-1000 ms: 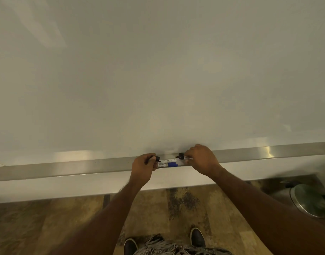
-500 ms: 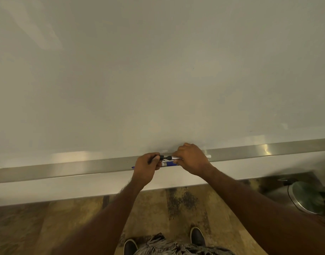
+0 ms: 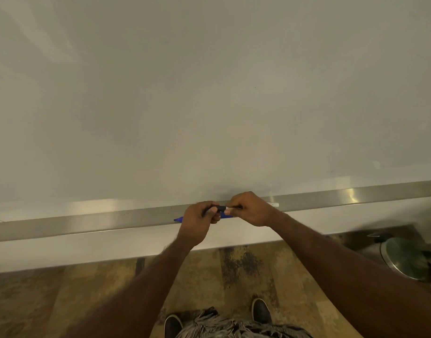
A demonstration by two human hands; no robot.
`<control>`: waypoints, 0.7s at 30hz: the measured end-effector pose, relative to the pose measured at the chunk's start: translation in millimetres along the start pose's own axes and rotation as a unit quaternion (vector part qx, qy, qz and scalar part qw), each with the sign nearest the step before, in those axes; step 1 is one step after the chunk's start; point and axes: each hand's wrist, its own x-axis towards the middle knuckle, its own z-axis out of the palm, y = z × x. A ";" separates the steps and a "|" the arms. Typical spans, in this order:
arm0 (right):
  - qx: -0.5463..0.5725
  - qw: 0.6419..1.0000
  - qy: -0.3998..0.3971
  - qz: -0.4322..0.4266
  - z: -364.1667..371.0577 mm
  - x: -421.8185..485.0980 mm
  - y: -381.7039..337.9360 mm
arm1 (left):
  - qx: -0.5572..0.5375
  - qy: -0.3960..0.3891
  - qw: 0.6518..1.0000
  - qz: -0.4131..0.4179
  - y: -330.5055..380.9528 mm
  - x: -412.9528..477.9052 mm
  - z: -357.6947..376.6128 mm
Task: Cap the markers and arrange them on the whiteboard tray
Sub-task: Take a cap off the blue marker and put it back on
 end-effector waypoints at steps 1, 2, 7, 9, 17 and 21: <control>0.011 1.000 -0.005 0.008 -1.5 0.1 0.6 | 0.012 -0.008 1.000 0.003 1.2 1.8 -0.3; 0.018 1.000 -0.009 0.013 -2.8 0.3 2.2 | 0.021 -0.013 1.000 0.004 1.3 3.5 -0.2; 0.026 0.999 0.017 0.032 0.5 -4.8 13.2 | 0.117 -0.041 0.992 0.014 1.6 11.1 -1.9; 0.019 0.996 0.070 0.057 2.8 -12.8 22.9 | 0.159 -0.002 0.987 0.026 -1.7 12.3 -7.1; -0.077 0.977 0.155 0.122 12.3 -39.0 61.9 | 0.226 0.104 0.968 0.011 -28.6 8.6 -50.7; -0.096 0.978 0.145 0.118 19.7 -34.4 63.9 | 0.242 0.108 0.964 -0.012 -40.2 2.4 -56.1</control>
